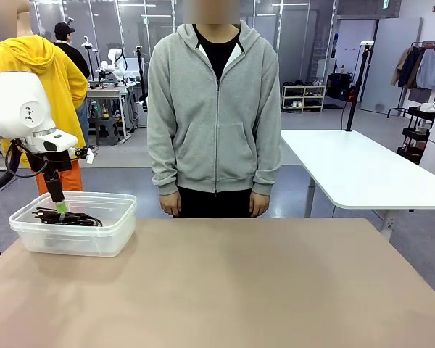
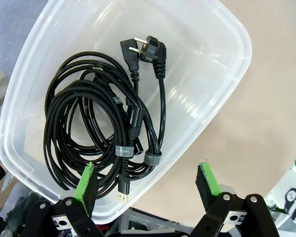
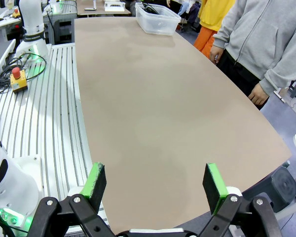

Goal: Organize and store the cables.
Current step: Place the USB Extension Cable into the Organizing box.

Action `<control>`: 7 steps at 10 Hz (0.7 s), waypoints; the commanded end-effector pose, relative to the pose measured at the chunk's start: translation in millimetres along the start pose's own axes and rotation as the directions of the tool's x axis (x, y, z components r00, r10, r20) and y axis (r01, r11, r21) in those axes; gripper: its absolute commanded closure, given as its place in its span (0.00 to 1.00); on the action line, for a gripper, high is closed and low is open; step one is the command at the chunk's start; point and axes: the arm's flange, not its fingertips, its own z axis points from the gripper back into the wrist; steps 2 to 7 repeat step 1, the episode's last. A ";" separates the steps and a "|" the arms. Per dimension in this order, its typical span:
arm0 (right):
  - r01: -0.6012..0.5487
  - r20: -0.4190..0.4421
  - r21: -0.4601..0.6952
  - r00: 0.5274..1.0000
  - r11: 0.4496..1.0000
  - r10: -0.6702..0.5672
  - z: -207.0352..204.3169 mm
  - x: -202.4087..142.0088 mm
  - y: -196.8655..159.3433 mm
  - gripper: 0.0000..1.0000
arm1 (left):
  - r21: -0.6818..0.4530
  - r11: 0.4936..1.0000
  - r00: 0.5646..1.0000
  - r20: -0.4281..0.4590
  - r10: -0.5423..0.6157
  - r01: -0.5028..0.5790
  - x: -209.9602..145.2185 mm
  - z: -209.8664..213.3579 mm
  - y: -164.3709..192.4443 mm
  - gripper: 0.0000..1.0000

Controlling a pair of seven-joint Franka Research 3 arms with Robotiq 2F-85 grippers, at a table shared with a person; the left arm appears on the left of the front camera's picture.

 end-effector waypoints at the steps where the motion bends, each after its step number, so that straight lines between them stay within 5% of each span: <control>1: -0.005 0.007 -0.012 1.000 1.000 0.005 -0.2 3.0 1.2 0.00 | 0.010 1.000 1.000 0.006 0.002 -0.002 -0.2 0.0 0.9 0.00; 7: -0.005 0.007 -0.012 1.000 1.000 0.005 -0.2 3.0 1.2 0.00 | 0.010 1.000 1.000 0.006 0.002 -0.002 -0.2 0.0 0.9 0.00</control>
